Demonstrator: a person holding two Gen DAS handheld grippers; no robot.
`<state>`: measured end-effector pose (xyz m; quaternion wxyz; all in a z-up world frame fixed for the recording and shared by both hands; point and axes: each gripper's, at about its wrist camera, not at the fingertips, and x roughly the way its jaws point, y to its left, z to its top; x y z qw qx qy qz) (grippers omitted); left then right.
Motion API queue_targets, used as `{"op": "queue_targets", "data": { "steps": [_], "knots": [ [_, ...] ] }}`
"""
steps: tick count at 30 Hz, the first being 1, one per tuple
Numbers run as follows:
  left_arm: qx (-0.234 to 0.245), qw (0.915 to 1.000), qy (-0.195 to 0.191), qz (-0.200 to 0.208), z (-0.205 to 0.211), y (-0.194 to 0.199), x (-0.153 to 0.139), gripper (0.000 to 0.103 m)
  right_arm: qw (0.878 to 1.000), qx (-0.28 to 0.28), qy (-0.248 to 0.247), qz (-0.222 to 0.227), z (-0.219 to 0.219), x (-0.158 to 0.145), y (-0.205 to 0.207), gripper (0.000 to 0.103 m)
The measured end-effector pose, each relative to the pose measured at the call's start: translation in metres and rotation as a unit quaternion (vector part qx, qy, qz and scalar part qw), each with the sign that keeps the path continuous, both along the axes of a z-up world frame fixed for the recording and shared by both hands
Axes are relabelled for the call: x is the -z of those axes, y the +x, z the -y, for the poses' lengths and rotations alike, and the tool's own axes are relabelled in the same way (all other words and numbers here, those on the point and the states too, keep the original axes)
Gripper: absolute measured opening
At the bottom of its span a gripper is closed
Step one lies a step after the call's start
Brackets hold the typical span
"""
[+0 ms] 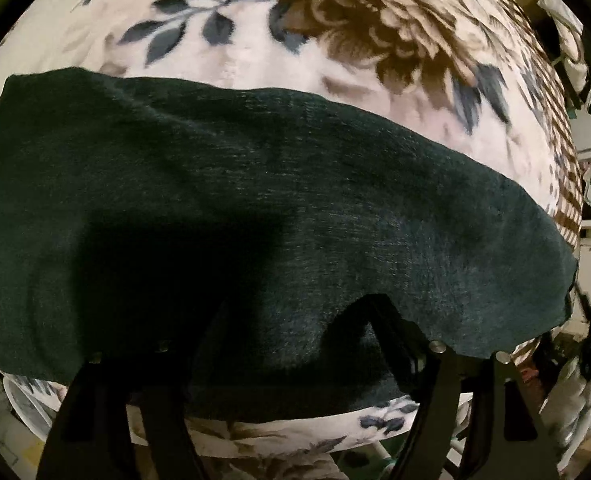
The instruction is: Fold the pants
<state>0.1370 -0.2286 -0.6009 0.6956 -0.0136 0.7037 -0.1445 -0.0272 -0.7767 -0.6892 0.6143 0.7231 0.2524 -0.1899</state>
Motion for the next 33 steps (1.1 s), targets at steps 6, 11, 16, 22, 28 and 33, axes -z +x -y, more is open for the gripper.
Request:
{"op": "queue_targets", "data": {
  "steps": [6,11,16,22,28,33],
  "knots": [
    [-0.006,0.9999,0.009,-0.001,0.01,0.0,0.003,0.074,0.992,-0.01,-0.122,0.024,0.005,-0.057,0.022,0.017],
    [-0.021,0.9997,-0.006,-0.007,0.008,0.007,0.006,0.08,0.991,-0.028,-0.131,-0.013,0.018,-0.053,0.001,0.025],
    [-0.021,0.9995,-0.021,-0.01,0.012,0.012,0.014,0.103,0.998,-0.043,-0.056,0.001,0.014,-0.006,0.009,0.047],
    [-0.008,0.9989,0.046,-0.004,0.035,0.012,0.03,0.103,0.997,-0.028,-0.06,0.034,0.016,-0.002,0.027,0.054],
    [-0.015,0.9983,0.056,0.01,0.045,0.0,0.031,0.103,0.998,-0.019,-0.064,0.022,0.028,-0.002,0.034,0.03],
    [-0.016,0.9982,0.053,0.024,0.037,-0.018,0.027,0.103,0.997,-0.036,-0.062,0.018,0.035,0.001,0.031,0.03]
  ]
}}
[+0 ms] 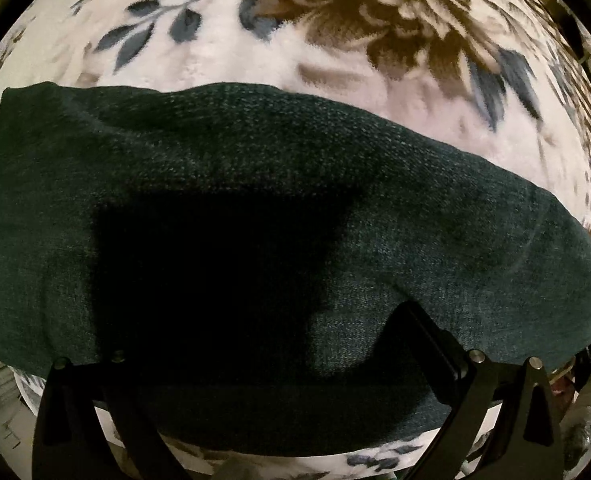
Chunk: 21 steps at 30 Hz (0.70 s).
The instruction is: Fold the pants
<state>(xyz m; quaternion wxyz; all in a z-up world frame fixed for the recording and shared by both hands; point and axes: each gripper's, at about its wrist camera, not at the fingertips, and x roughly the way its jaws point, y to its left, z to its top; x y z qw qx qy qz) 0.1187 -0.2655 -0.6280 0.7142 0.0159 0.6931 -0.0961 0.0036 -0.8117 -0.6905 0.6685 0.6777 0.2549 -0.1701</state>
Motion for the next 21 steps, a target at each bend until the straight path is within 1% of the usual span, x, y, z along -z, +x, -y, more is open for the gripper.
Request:
{"op": "queue_targets", "data": {
  "steps": [2,3,4,5,8,12,15,16,21],
  "knots": [
    [-0.001,1.0,0.0,0.008,0.002,-0.007,-0.001,0.103,1.0,-0.006,-0.014,-0.014,0.001,-0.001,0.003,0.029],
    [-0.001,0.9999,0.0,0.014,0.002,-0.012,-0.002,0.103,0.999,-0.005,-0.022,-0.027,0.002,-0.003,0.003,0.026],
    [-0.001,0.9998,-0.001,0.018,0.003,-0.017,-0.002,0.103,0.999,-0.001,-0.027,-0.035,0.004,-0.005,0.004,0.017],
    [-0.001,0.9998,-0.001,0.02,0.003,-0.021,-0.003,0.103,0.999,0.006,-0.028,-0.04,0.007,-0.006,0.003,0.016],
    [-0.001,0.9998,-0.002,0.021,0.004,-0.028,-0.003,0.103,0.998,0.02,-0.03,-0.05,0.017,-0.008,-0.002,0.015],
    [-0.001,0.9998,-0.003,0.02,0.005,-0.03,-0.002,0.103,0.997,-0.002,-0.042,-0.062,0.021,-0.012,-0.001,0.015],
    [-0.002,0.9998,-0.003,0.02,0.006,-0.03,-0.002,0.103,0.997,-0.007,-0.039,-0.06,0.024,-0.016,0.004,0.015],
    [-0.002,0.9998,-0.003,0.021,0.006,-0.031,-0.002,0.103,0.997,-0.009,-0.039,-0.06,0.02,-0.015,-0.003,0.015],
    [0.0,0.9997,-0.004,0.023,0.004,-0.031,-0.004,0.103,0.997,-0.015,-0.043,-0.064,0.013,-0.016,-0.007,0.015]
  ]
}}
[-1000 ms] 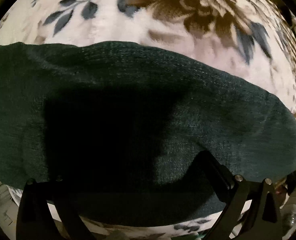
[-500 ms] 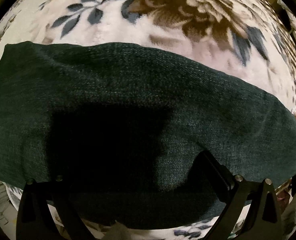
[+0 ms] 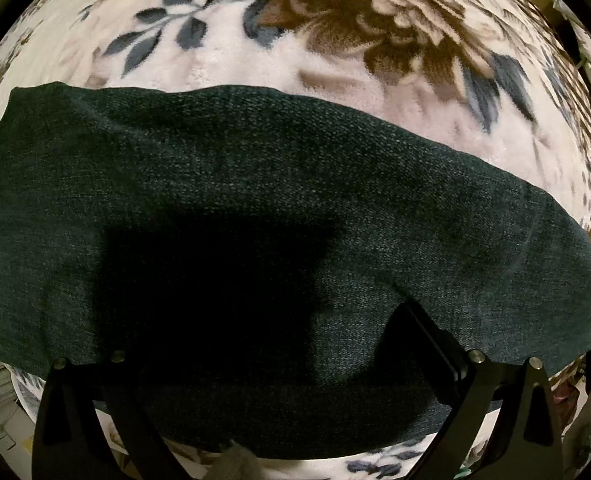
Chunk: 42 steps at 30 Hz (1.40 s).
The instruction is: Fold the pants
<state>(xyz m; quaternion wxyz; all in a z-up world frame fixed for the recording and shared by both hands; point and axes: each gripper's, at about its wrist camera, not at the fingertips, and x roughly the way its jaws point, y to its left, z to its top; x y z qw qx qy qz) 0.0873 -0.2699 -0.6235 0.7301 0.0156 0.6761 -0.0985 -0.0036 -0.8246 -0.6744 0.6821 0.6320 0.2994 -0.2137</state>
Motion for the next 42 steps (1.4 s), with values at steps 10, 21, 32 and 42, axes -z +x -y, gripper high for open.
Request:
{"op": "queue_targets", "data": {
  "steps": [10,21,32,42],
  "knots": [
    [-0.002,1.0,0.0,-0.007,0.002,0.009,-0.003,0.103,1.0,-0.002,-0.004,-0.006,-0.003,-0.001,-0.002,0.015],
    [-0.004,1.0,-0.001,-0.008,0.003,0.014,-0.004,0.103,0.999,-0.036,0.01,-0.002,-0.016,0.005,0.016,0.023],
    [0.009,0.9995,-0.01,-0.027,0.005,0.029,-0.006,0.103,0.998,-0.012,-0.066,-0.019,-0.04,-0.055,0.024,0.008],
    [-0.004,0.9995,-0.026,-0.016,-0.041,0.056,-0.026,0.103,0.986,-0.087,-0.14,0.02,-0.112,-0.147,0.062,0.008]
  ]
}}
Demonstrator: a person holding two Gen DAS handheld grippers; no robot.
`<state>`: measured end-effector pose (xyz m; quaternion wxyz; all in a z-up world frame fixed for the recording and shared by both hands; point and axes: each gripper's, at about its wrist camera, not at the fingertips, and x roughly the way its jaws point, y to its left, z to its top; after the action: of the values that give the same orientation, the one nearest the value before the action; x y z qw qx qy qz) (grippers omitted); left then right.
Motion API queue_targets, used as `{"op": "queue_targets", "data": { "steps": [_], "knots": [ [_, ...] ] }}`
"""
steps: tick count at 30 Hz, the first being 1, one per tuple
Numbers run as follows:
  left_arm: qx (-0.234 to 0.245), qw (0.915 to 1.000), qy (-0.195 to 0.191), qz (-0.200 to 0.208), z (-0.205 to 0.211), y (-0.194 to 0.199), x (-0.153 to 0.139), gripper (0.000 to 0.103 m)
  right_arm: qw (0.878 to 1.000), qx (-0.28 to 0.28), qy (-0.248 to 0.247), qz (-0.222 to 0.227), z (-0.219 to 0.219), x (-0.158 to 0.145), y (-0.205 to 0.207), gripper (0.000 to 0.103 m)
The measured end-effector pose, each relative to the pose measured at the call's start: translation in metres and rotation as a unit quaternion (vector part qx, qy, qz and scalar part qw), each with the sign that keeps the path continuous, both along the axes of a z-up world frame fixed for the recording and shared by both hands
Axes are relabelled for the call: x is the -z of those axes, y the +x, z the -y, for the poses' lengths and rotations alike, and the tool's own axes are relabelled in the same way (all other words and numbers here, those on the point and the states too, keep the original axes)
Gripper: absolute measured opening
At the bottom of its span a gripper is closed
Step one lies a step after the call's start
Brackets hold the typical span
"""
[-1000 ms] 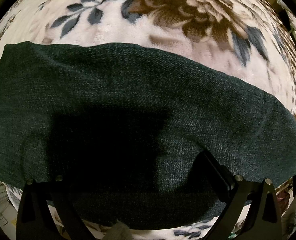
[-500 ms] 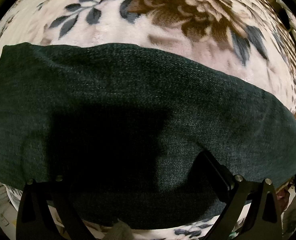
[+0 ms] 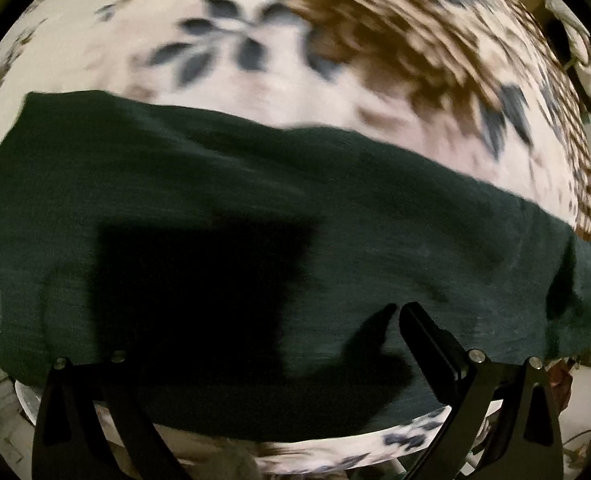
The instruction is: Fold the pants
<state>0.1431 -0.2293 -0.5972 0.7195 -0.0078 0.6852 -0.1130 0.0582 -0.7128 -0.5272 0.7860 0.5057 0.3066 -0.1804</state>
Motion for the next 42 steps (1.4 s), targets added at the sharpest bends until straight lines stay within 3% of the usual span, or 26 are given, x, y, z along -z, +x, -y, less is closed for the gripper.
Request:
{"op": "queue_targets", "data": {
  "steps": [5,8,14,19,26,28,30,31,34,36,38,40,42],
  "knots": [
    [-0.023,0.9997,-0.004,0.008,-0.042,0.018,-0.015,0.103,0.996,-0.079,-0.037,0.005,-0.082,-0.031,0.044,0.008],
    [-0.038,0.9991,-0.003,0.017,-0.073,0.028,-0.027,0.103,0.989,-0.138,-0.047,0.002,-0.149,-0.032,0.073,0.008],
    [-0.057,0.9965,0.032,0.052,-0.145,0.045,-0.042,0.103,0.968,-0.245,-0.052,-0.031,-0.285,0.01,0.12,0.008],
    [-0.08,0.9942,0.048,0.053,-0.194,0.059,-0.037,0.103,0.945,-0.313,-0.074,-0.062,-0.375,0.048,0.138,0.008],
    [-0.121,0.9898,0.057,0.051,-0.252,0.08,-0.029,0.103,0.917,-0.362,-0.124,-0.114,-0.439,0.086,0.148,0.008],
    [-0.132,0.9886,0.055,0.048,-0.266,0.084,-0.028,0.103,0.904,-0.379,-0.153,-0.127,-0.446,0.087,0.148,0.008],
    [-0.143,0.9874,0.051,0.044,-0.285,0.082,-0.027,0.103,0.88,-0.412,-0.183,-0.151,-0.461,0.094,0.15,0.012],
    [-0.15,0.9866,0.048,0.042,-0.291,0.085,-0.026,0.103,0.87,-0.426,-0.19,-0.161,-0.465,0.096,0.151,0.017],
    [-0.169,0.9841,0.039,0.036,-0.317,0.061,-0.022,0.103,0.829,-0.494,-0.189,-0.182,-0.491,0.101,0.147,0.047],
    [-0.18,0.9829,0.024,0.031,-0.325,0.062,-0.026,0.103,0.815,-0.528,-0.167,-0.172,-0.497,0.094,0.141,0.055],
    [-0.184,0.9824,0.007,0.034,-0.331,0.061,-0.031,0.103,0.821,-0.529,-0.139,-0.161,-0.486,0.084,0.135,0.068],
    [-0.179,0.9831,-0.008,0.037,-0.329,0.067,-0.038,0.103,0.848,-0.495,-0.112,-0.155,-0.454,0.069,0.126,0.078],
    [-0.165,0.9851,-0.034,0.036,-0.319,0.073,-0.041,0.103,0.872,-0.453,-0.091,-0.161,-0.42,0.059,0.118,0.078]
  ]
}}
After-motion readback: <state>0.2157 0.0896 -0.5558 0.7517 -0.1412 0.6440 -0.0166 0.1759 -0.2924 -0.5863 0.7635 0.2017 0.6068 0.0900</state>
